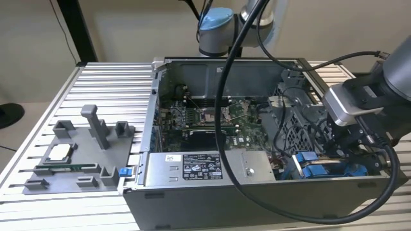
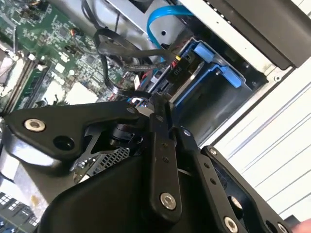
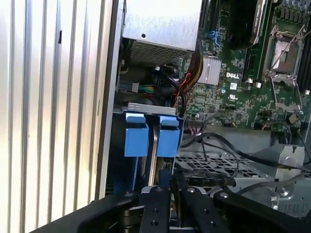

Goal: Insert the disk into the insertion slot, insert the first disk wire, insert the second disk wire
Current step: 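Insert the second disk wire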

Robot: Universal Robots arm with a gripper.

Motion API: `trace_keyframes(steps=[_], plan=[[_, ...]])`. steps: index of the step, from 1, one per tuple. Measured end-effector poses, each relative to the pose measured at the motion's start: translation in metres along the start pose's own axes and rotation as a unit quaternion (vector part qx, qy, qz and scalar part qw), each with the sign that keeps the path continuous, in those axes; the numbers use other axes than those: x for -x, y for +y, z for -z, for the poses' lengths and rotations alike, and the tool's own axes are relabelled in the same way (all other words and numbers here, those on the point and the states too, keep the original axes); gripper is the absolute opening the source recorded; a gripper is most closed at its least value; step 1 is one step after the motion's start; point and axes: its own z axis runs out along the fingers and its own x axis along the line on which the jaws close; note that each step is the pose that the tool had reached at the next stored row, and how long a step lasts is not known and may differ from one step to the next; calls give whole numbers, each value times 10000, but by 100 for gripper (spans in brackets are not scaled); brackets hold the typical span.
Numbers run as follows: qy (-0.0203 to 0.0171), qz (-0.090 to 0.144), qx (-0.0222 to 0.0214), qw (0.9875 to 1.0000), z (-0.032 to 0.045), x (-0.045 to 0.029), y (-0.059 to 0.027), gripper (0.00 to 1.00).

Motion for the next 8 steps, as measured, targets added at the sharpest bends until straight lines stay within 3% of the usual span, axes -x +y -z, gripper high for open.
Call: trace_keyframes(steps=[2, 3, 8], plan=[[99, 0, 4, 10000, -11, 5, 1, 0], [118, -6, 3, 9999, -18, 8, 2, 0], [138, -248, -50, 9996, -25, 10, 2, 0]])
